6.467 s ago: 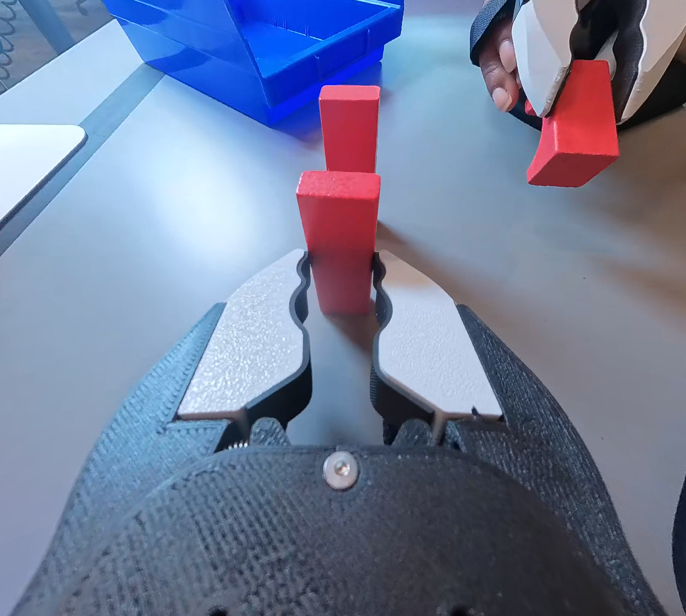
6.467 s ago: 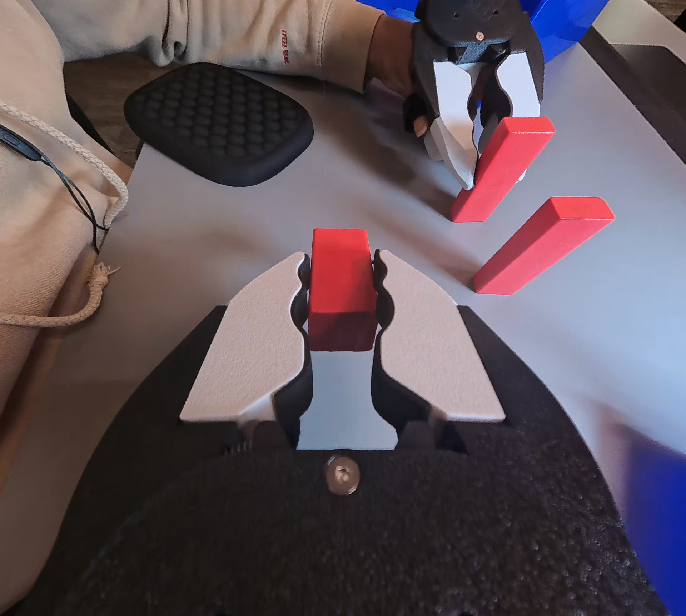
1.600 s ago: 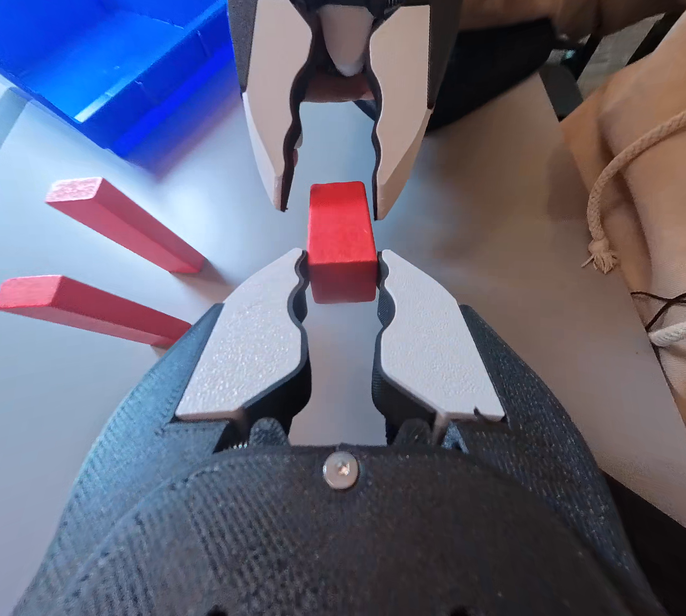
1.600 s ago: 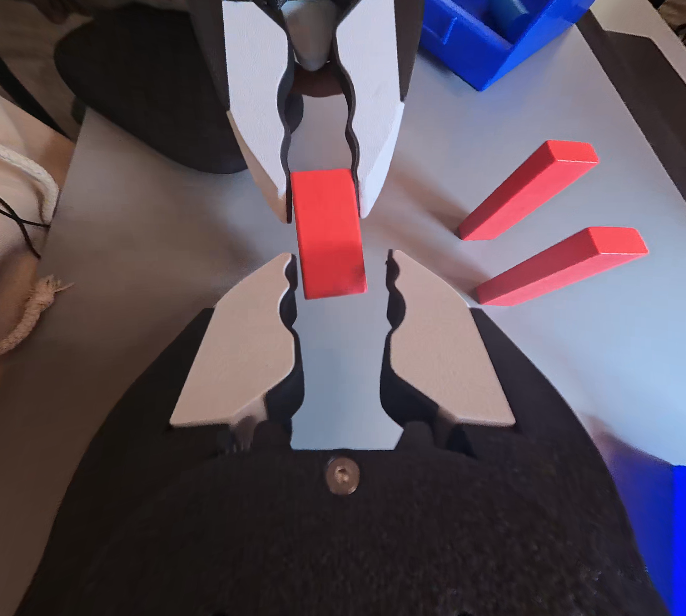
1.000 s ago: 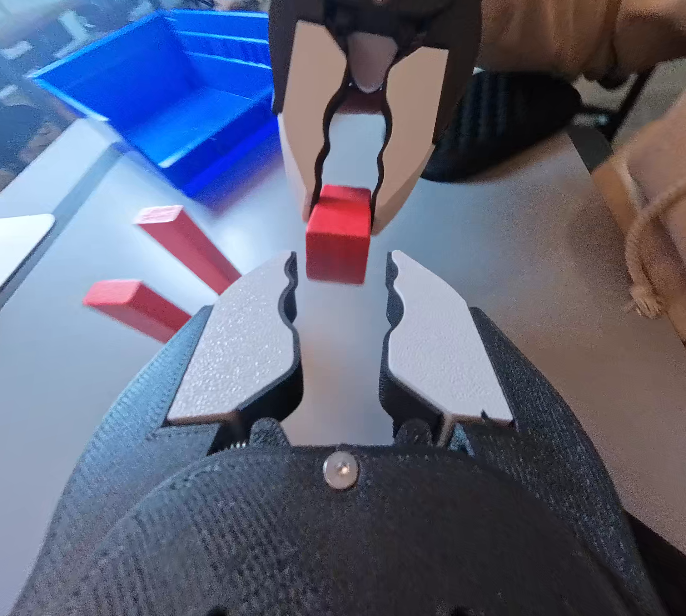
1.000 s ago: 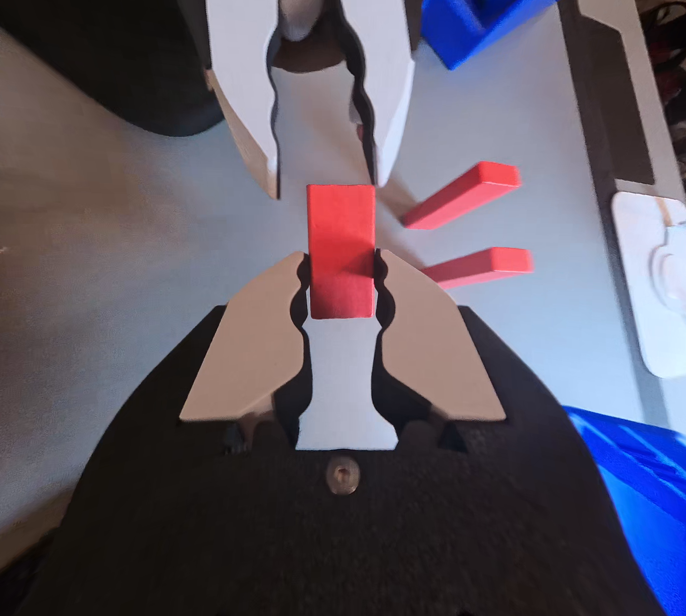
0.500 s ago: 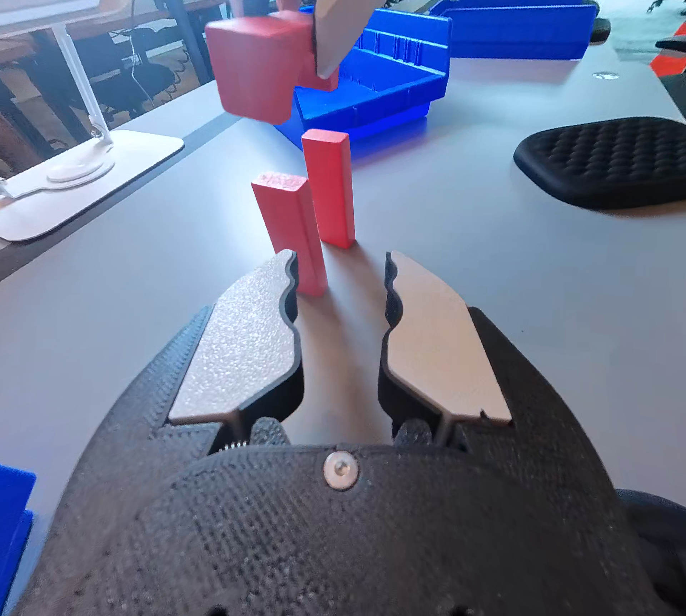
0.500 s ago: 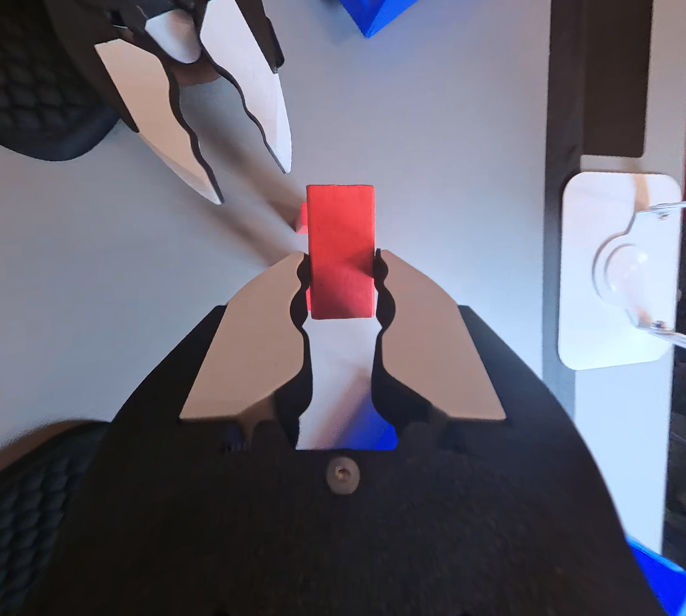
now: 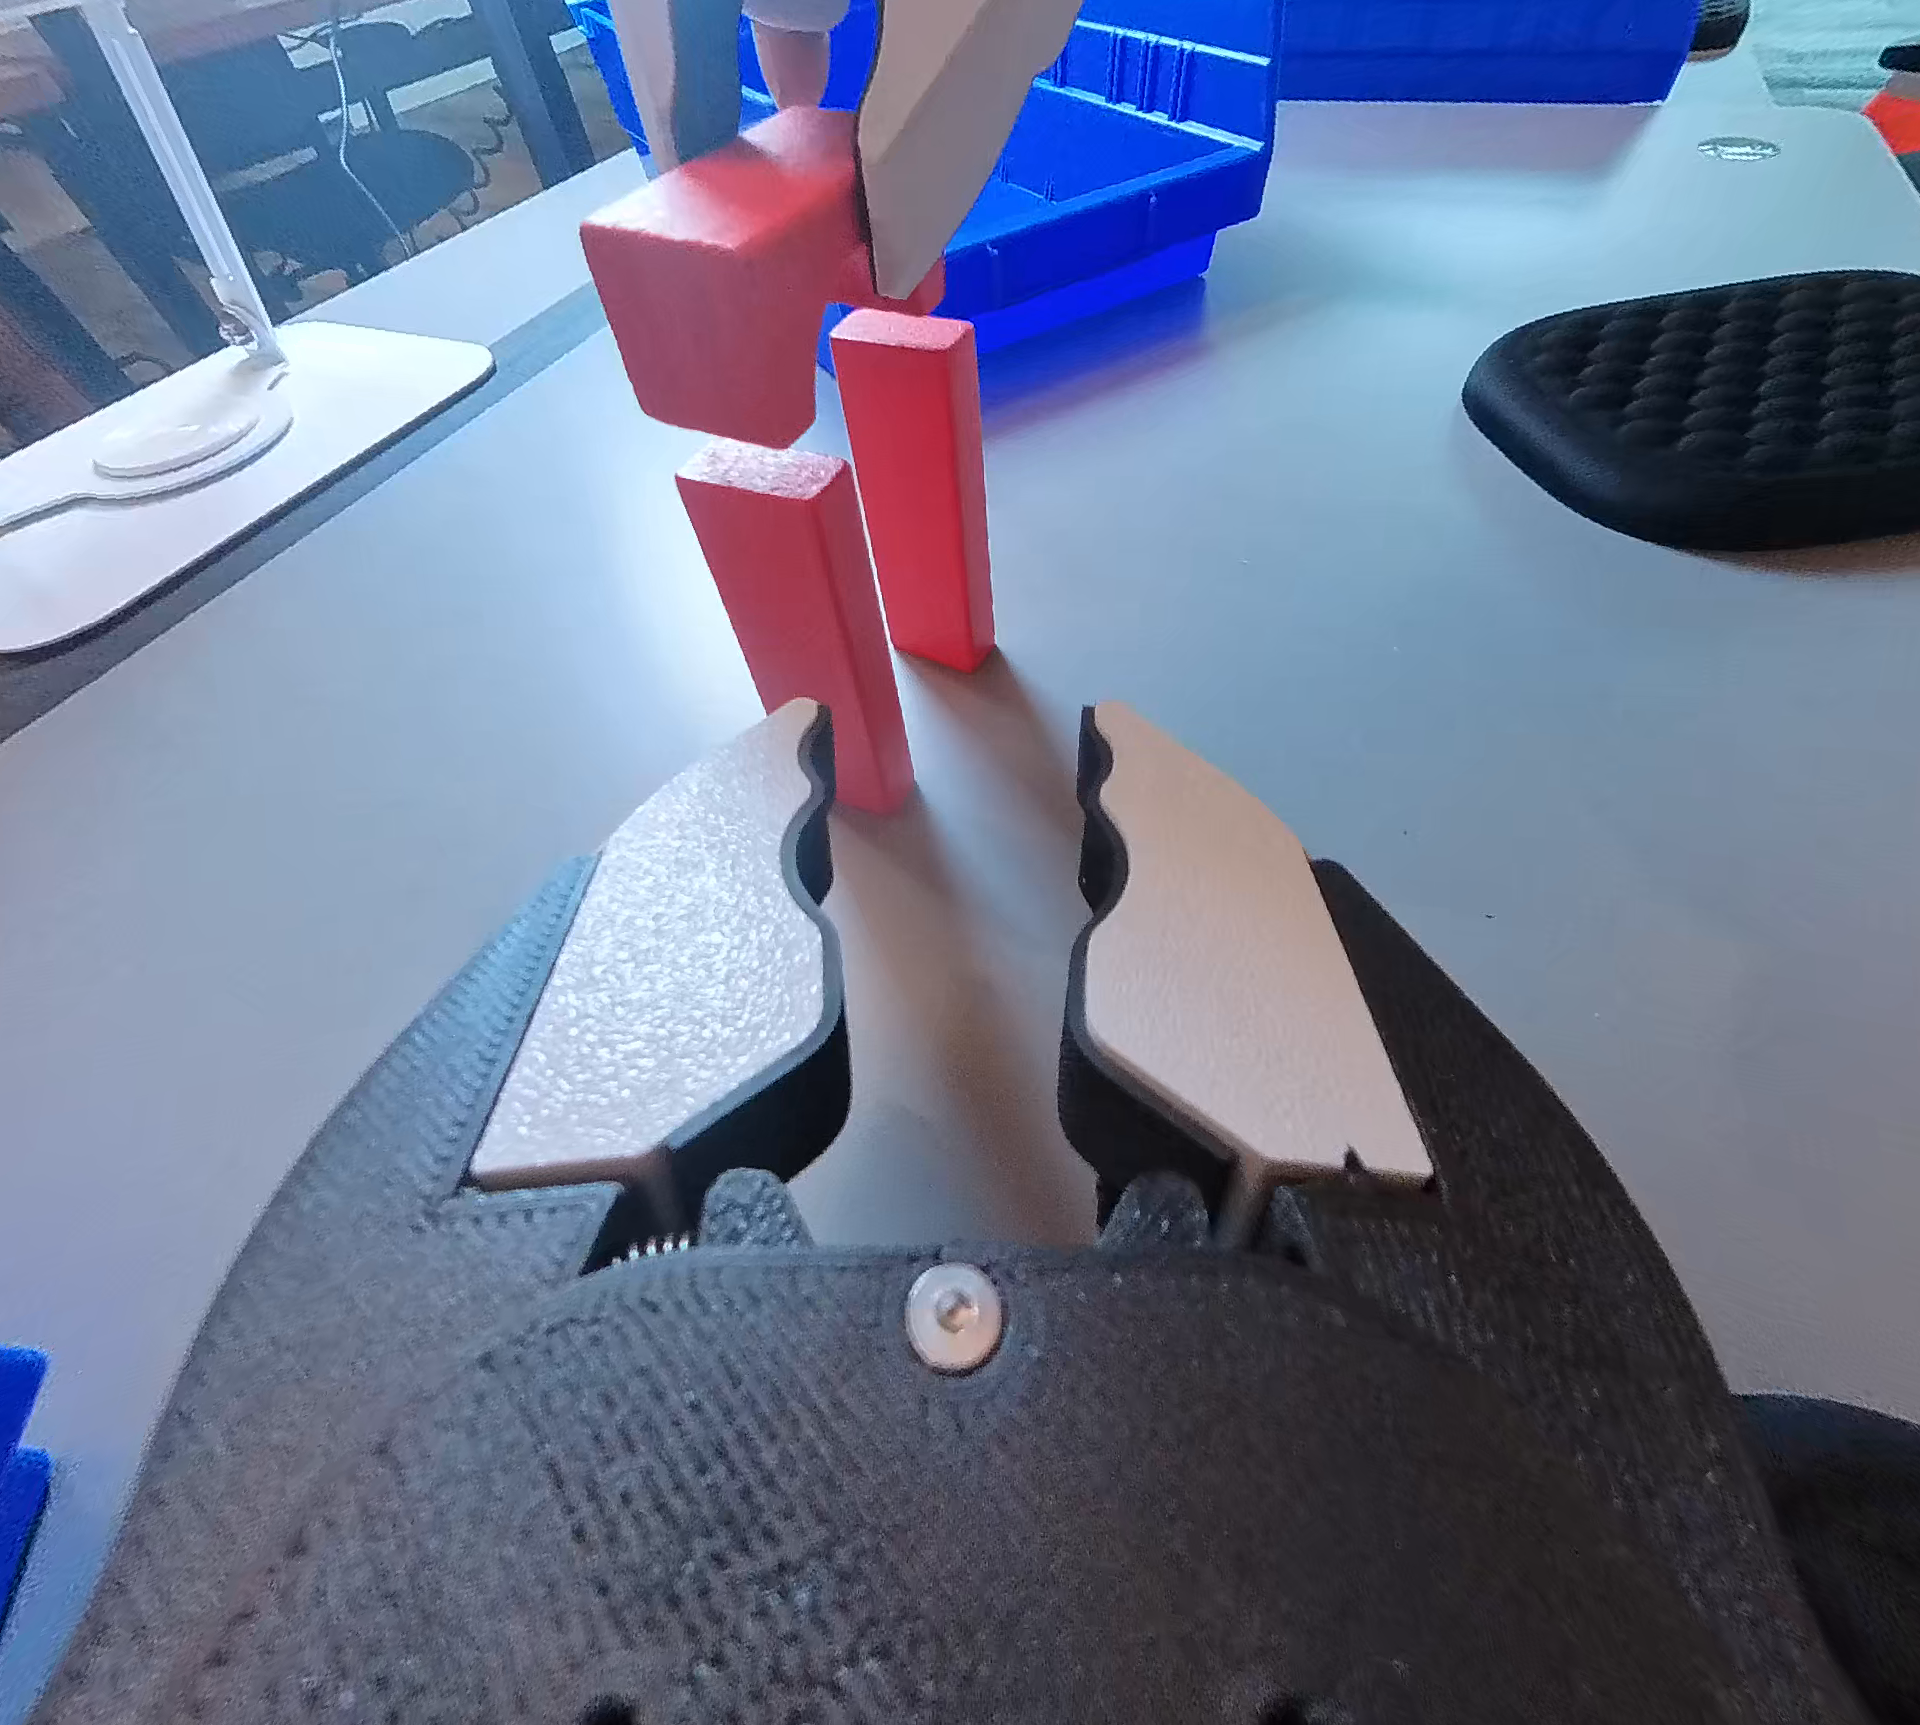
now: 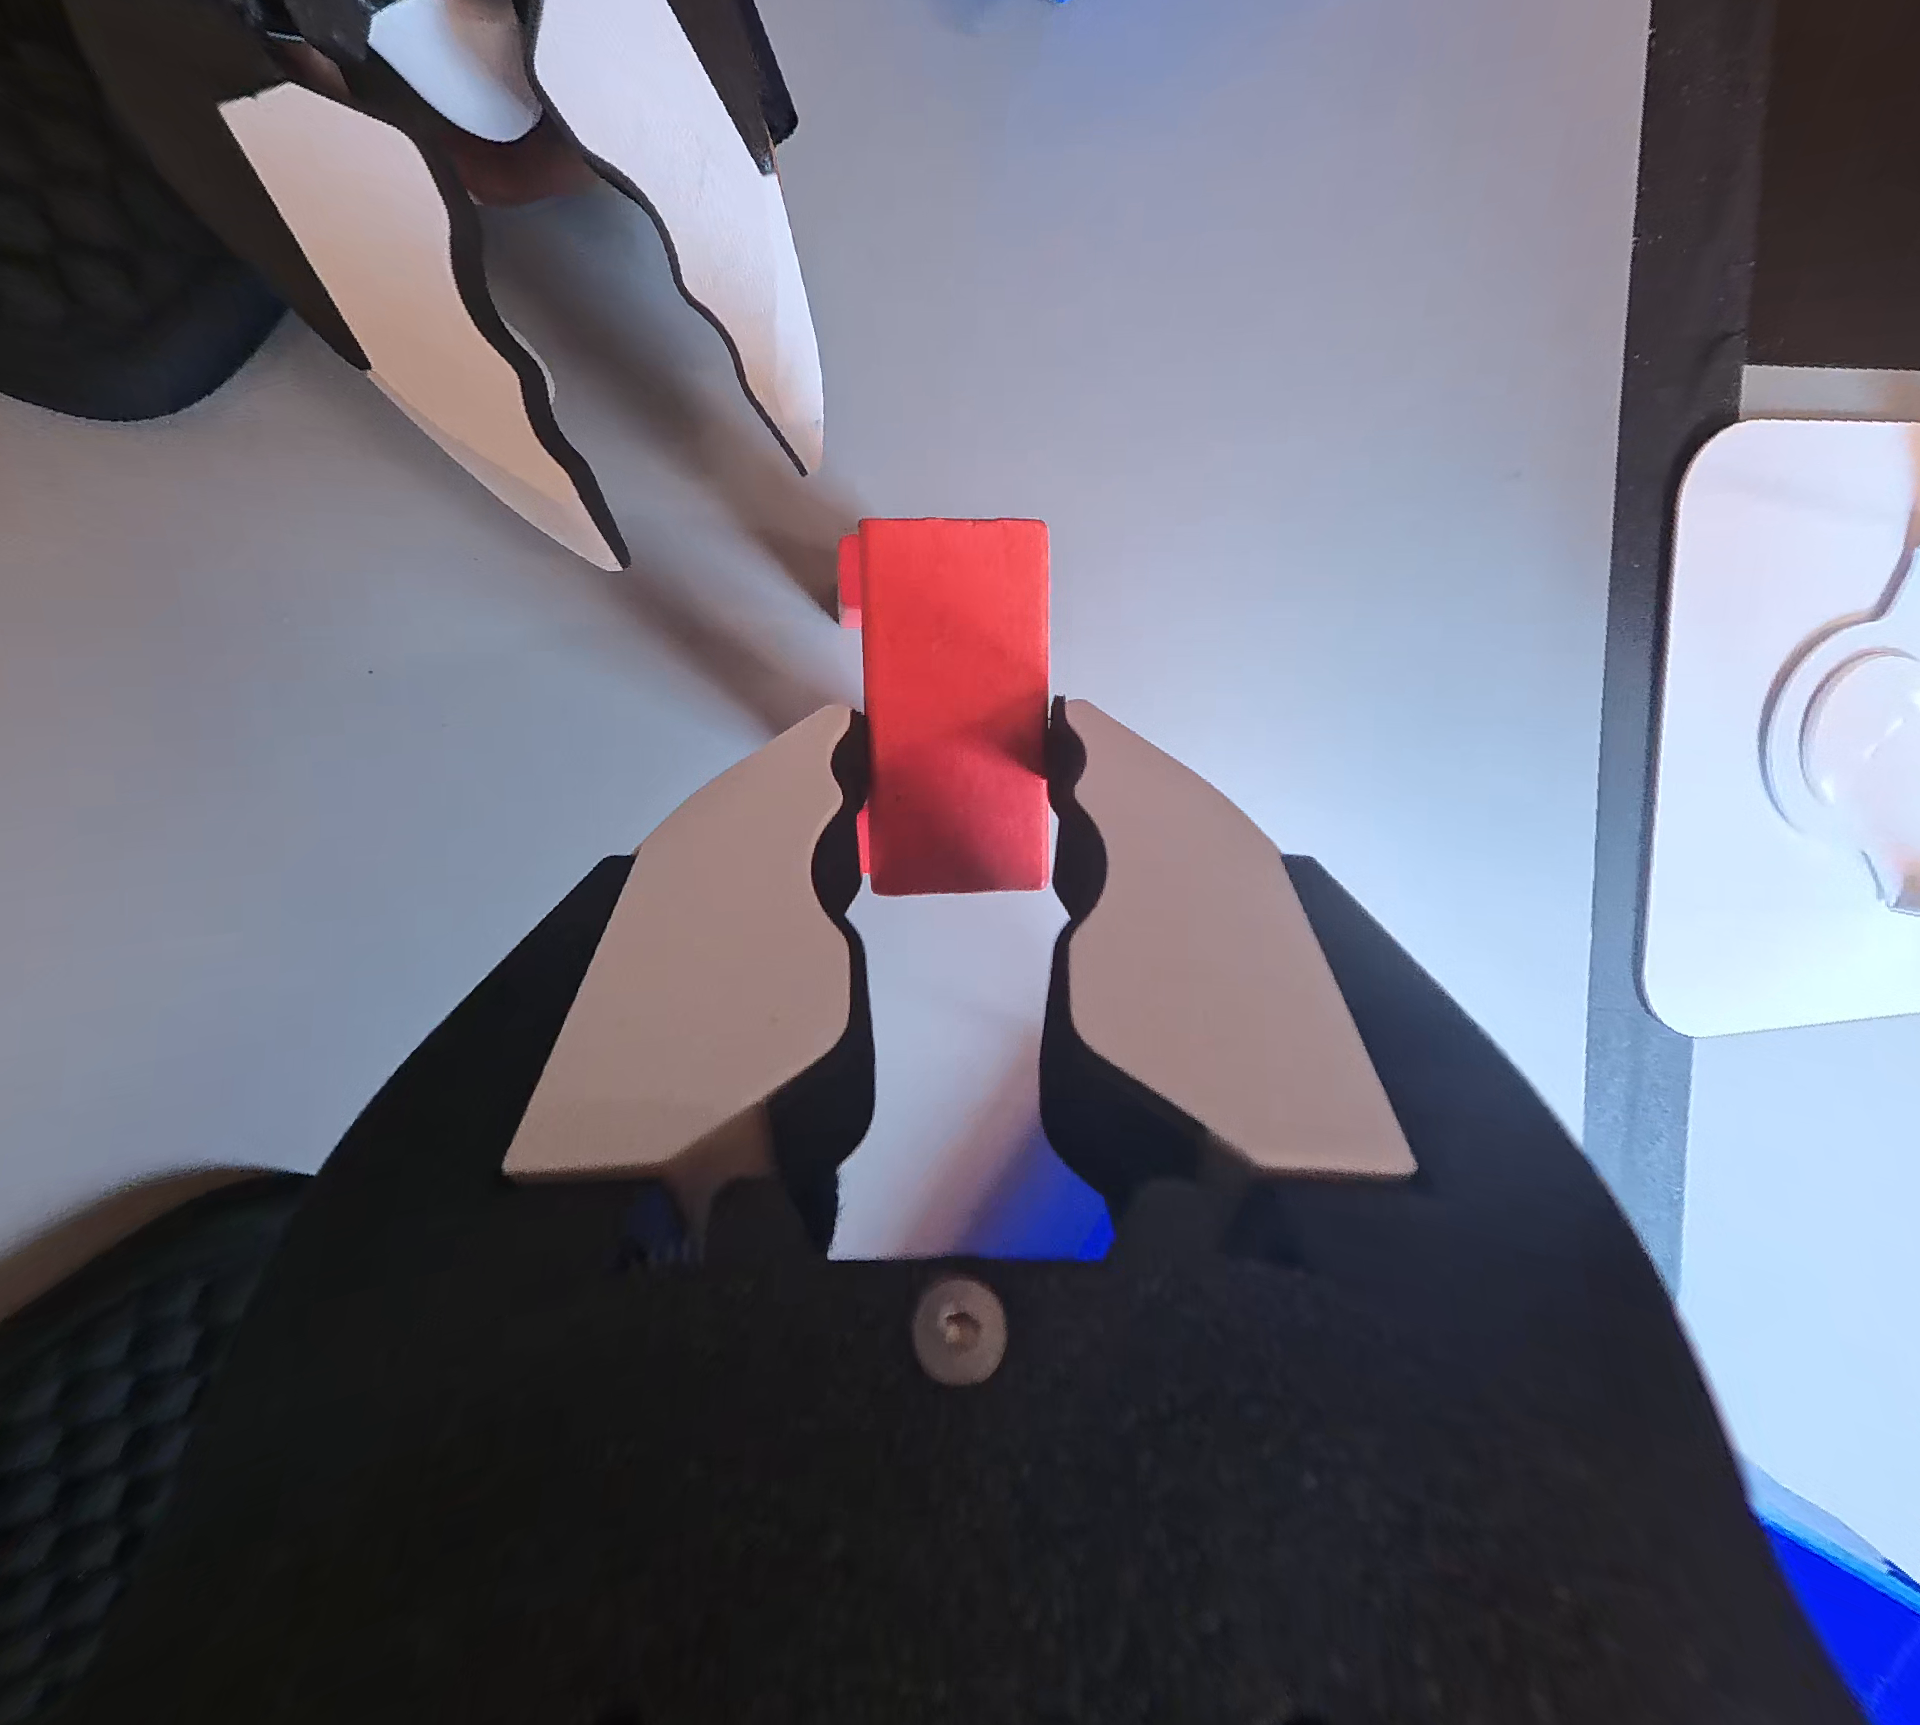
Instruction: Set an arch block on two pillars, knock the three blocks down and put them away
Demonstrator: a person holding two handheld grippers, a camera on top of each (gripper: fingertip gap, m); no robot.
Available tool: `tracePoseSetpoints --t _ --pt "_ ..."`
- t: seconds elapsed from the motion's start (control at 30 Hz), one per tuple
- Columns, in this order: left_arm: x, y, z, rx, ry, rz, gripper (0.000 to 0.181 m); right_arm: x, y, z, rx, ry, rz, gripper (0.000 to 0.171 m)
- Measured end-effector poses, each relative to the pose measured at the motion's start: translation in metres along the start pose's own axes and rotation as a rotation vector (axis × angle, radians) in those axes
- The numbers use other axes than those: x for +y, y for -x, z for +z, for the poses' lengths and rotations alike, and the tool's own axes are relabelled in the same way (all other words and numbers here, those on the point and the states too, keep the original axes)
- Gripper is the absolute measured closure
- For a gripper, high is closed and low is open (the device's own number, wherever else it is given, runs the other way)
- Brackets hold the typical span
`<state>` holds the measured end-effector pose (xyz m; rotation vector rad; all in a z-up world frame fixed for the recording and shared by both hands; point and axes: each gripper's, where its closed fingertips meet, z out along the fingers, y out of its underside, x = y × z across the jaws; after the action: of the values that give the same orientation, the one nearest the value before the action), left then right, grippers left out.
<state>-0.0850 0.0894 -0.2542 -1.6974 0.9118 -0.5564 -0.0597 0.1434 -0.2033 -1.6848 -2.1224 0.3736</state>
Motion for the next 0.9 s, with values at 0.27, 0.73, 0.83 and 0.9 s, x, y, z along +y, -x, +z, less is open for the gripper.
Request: tracePoseSetpoints --t 0.27,0.73,0.83,0.9 --pt "0.002 -0.001 0.002 -0.001 0.011 0.010 0.136 0.003 0.000 0.002 -0.002 -0.008 0.013 0.138" --pt "0.006 0.020 0.024 -0.011 0.073 -0.024 0.129 -0.004 0.001 -0.006 -0.005 -0.063 0.020 0.138" --pt "0.007 0.030 0.029 0.004 0.085 -0.007 0.129 -0.004 0.001 -0.008 -0.007 -0.075 0.024 0.138" --pt "0.005 0.031 0.030 0.034 0.069 -0.005 0.132 -0.004 0.002 -0.008 -0.011 -0.081 0.025 0.138"
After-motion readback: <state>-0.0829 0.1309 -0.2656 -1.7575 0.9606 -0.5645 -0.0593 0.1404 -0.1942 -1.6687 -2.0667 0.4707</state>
